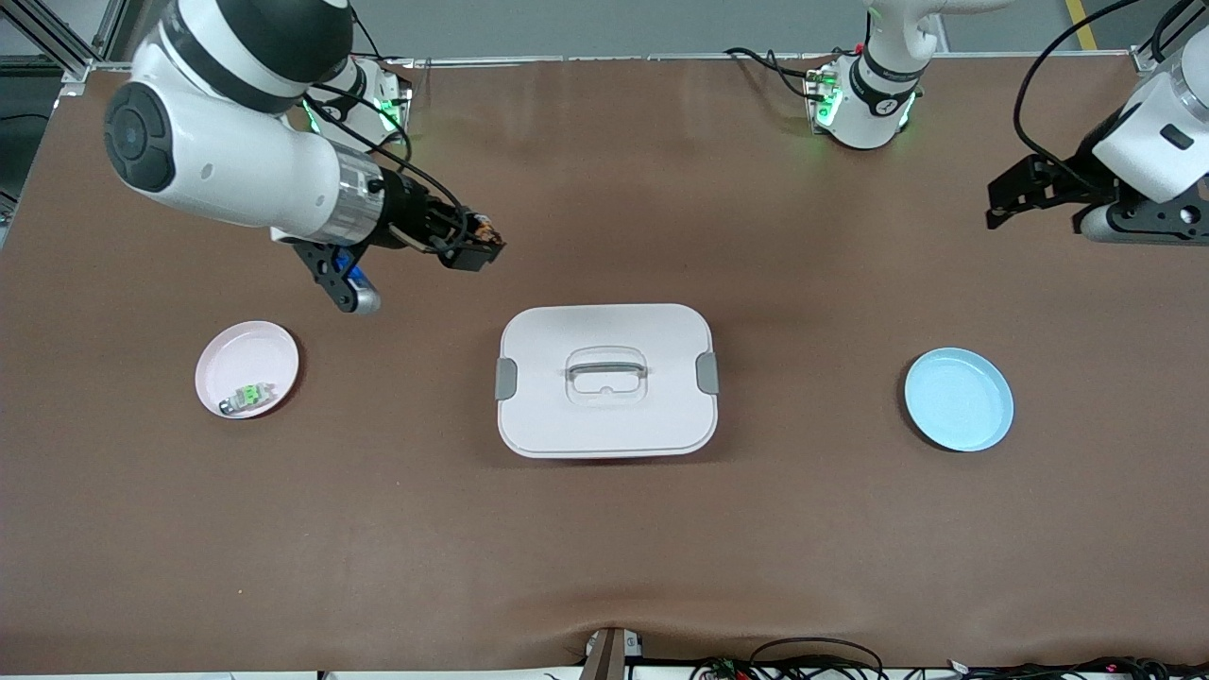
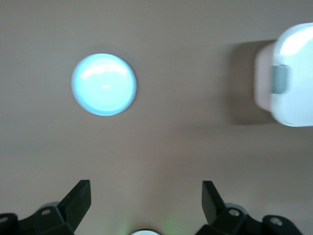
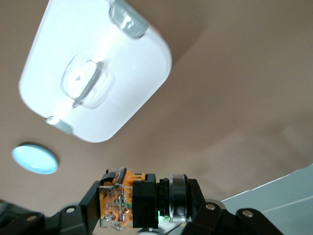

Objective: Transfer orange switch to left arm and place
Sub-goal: 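Lift the switch with the right gripper and carry it over the box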

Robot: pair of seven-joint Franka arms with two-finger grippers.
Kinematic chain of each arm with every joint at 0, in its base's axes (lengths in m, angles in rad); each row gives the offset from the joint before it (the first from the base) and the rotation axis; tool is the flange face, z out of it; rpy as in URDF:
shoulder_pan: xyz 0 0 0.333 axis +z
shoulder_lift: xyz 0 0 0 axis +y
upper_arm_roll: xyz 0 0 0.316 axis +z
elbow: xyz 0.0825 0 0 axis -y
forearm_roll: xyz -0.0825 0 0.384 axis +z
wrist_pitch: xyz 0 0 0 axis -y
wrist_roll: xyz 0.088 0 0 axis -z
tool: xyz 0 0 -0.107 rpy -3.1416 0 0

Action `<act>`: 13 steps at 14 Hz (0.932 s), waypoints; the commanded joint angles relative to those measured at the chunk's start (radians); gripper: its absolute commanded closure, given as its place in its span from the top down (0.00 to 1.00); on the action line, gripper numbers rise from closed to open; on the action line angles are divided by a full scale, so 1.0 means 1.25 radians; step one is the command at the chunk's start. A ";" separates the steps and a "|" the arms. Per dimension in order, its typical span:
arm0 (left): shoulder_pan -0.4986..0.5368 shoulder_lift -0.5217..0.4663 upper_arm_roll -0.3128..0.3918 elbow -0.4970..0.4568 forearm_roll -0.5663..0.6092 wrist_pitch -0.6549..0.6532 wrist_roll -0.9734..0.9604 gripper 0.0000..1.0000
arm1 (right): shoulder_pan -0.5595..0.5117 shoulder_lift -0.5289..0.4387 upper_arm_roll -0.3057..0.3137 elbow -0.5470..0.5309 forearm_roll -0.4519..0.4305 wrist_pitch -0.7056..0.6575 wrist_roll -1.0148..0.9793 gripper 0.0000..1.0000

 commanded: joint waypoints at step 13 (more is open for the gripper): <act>-0.006 0.052 -0.134 -0.063 -0.218 0.169 -0.092 1.00 | 0.237 0.162 -0.010 0.032 0.290 0.560 0.321 0.20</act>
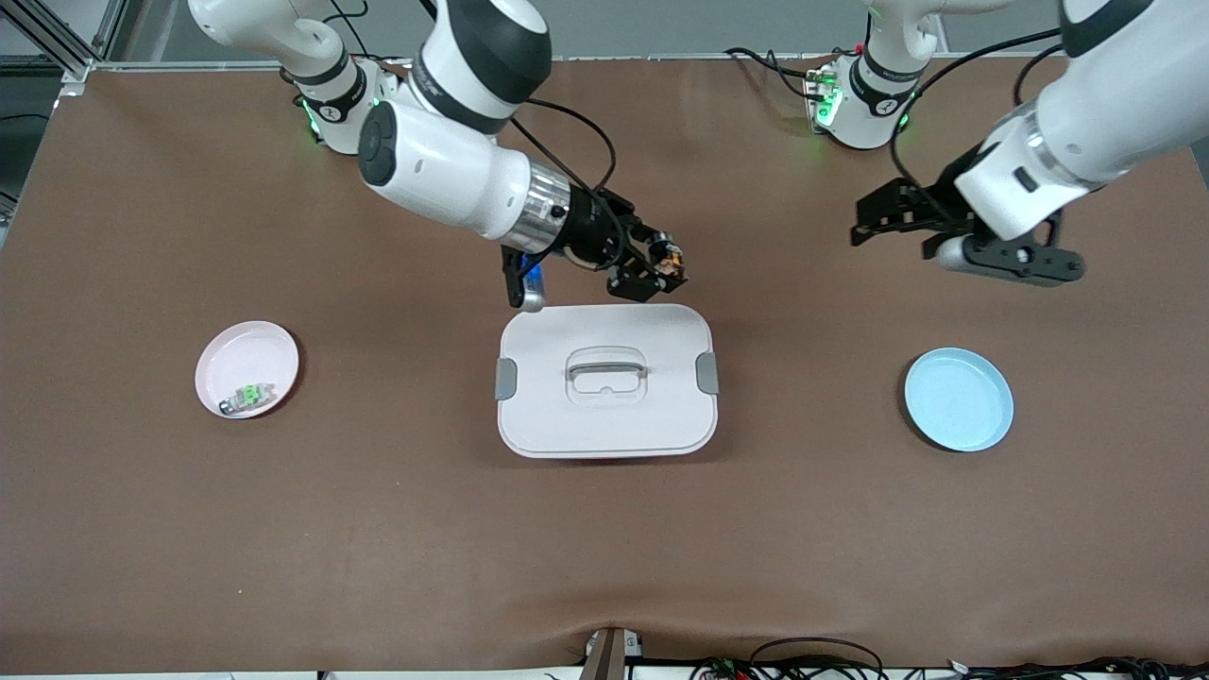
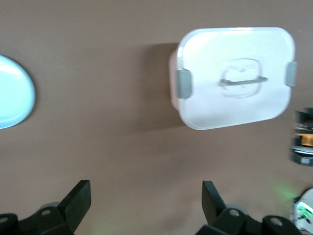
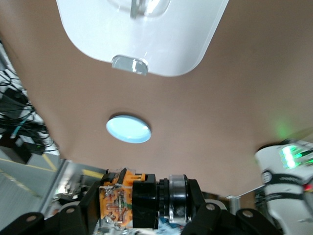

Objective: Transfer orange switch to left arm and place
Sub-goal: 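Bring the left gripper to the switch while the right gripper holds it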

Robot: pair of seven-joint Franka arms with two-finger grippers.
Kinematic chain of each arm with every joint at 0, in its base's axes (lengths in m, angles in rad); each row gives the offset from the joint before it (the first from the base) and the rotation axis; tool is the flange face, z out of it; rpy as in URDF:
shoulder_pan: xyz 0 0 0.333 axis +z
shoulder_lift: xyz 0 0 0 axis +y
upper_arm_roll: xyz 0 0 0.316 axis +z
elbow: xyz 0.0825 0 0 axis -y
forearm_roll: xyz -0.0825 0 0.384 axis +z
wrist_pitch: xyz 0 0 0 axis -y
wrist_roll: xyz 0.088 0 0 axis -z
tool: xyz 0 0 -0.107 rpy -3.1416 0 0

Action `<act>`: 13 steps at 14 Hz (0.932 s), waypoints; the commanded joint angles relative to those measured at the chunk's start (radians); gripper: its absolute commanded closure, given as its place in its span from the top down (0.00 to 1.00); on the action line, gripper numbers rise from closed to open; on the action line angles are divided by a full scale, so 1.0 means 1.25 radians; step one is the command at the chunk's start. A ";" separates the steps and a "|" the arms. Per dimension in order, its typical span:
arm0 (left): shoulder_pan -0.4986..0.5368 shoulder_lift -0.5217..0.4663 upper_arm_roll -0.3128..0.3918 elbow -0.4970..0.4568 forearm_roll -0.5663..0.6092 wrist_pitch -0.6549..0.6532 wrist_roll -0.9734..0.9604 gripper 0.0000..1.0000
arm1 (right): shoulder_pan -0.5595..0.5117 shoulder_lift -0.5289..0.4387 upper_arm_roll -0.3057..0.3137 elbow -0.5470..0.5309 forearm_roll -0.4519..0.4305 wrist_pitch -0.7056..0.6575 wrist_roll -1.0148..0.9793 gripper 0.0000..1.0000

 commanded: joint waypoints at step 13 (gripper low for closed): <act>0.000 0.016 -0.079 -0.164 -0.268 0.260 0.073 0.86 | 0.073 0.104 -0.010 0.095 0.072 0.138 0.081 0.20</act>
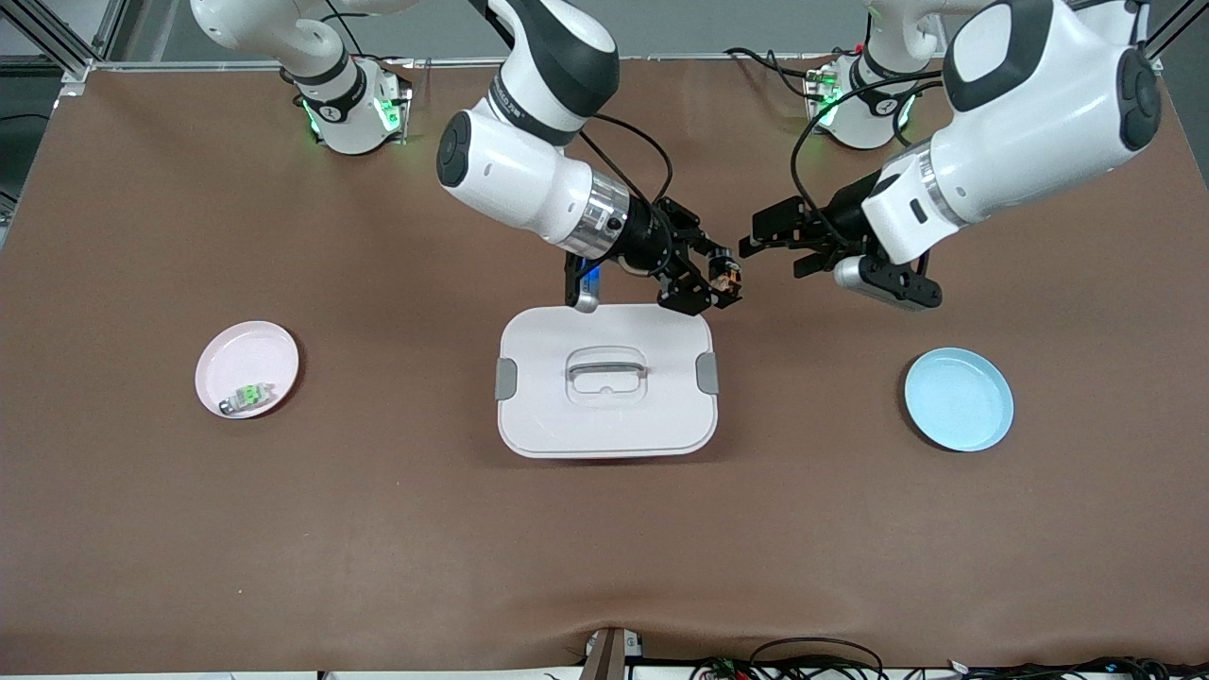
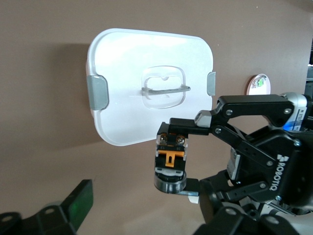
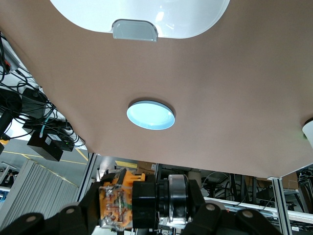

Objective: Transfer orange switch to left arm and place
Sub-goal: 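Bring the left gripper to the switch while the right gripper holds it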

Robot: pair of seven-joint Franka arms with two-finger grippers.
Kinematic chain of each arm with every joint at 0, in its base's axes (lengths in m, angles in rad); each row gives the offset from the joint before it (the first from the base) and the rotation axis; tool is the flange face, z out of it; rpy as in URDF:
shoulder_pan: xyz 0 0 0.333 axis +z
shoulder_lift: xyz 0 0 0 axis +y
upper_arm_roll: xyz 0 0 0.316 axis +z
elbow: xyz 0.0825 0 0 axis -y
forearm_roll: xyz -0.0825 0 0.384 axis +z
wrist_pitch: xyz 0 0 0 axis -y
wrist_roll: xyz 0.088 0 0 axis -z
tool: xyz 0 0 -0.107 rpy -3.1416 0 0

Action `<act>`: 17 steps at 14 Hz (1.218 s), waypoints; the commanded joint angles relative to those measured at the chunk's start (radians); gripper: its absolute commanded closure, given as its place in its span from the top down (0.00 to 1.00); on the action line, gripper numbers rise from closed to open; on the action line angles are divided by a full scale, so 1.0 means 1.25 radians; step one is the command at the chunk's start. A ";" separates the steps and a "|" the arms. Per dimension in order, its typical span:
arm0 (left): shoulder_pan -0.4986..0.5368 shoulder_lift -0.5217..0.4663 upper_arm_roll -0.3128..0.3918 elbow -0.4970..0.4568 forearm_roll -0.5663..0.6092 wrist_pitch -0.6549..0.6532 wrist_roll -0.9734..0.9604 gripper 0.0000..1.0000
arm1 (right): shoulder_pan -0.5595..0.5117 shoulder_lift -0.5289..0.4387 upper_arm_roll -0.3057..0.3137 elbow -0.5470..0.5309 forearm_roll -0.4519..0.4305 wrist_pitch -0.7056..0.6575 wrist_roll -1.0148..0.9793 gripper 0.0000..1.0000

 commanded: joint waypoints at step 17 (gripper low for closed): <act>0.003 0.076 -0.044 -0.010 -0.066 0.084 0.028 0.00 | 0.015 0.015 -0.009 0.026 0.011 0.002 0.009 0.20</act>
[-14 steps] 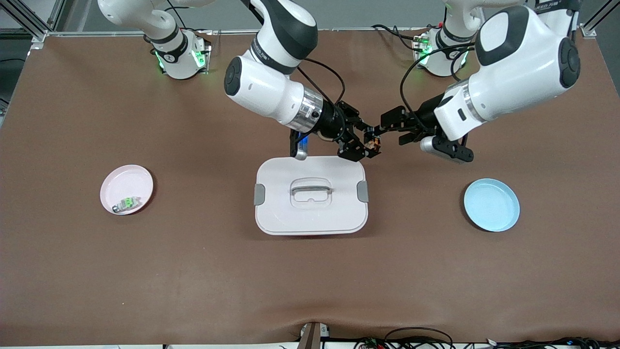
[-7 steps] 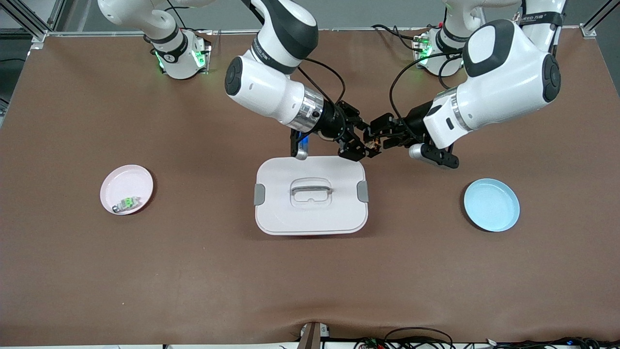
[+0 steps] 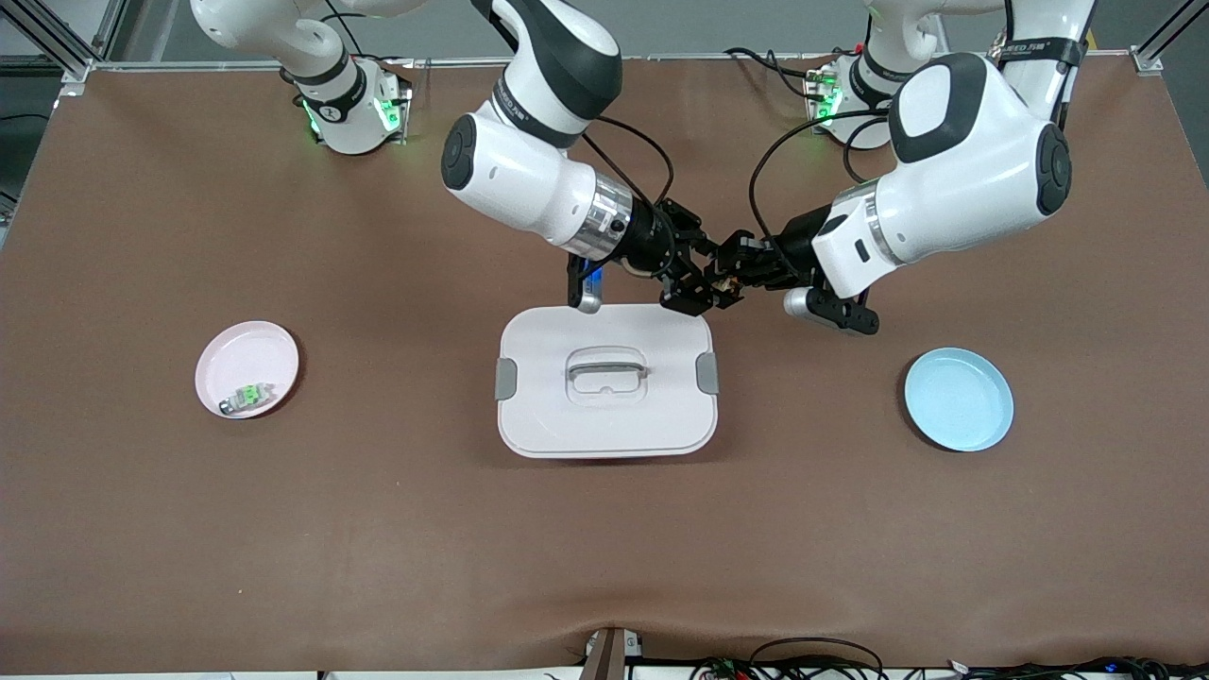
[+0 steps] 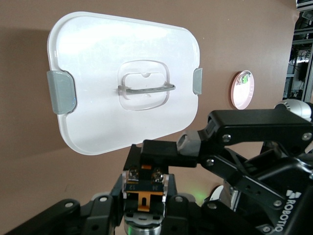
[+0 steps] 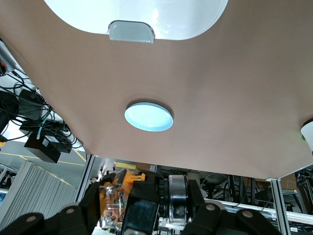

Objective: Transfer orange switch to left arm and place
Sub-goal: 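Grasp the switch with the left gripper while the right gripper opens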

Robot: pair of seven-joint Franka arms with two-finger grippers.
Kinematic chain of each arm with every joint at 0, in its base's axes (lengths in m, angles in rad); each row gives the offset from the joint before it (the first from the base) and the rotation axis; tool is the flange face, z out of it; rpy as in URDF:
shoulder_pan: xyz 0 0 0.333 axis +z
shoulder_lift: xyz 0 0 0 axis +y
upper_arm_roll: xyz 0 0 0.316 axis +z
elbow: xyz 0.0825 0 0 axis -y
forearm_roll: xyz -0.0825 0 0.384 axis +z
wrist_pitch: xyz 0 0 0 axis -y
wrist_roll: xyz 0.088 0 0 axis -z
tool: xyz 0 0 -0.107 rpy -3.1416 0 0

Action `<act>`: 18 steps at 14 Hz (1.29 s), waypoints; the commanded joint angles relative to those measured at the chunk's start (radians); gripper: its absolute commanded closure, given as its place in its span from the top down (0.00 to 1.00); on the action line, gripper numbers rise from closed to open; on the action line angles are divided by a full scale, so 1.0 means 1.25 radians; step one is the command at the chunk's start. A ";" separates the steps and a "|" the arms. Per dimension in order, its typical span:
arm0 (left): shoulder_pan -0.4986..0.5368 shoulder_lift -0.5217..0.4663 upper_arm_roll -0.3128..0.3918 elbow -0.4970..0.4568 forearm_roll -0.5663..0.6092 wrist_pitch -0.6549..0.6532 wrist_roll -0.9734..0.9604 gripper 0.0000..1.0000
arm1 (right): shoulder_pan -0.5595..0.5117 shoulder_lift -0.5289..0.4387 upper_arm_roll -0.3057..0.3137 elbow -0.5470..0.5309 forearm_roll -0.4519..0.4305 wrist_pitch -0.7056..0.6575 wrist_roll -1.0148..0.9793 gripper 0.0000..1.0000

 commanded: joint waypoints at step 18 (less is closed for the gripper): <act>0.233 -0.001 0.008 0.008 0.304 -0.037 0.312 0.00 | -0.036 -0.046 -0.023 0.024 -0.018 -0.115 0.003 1.00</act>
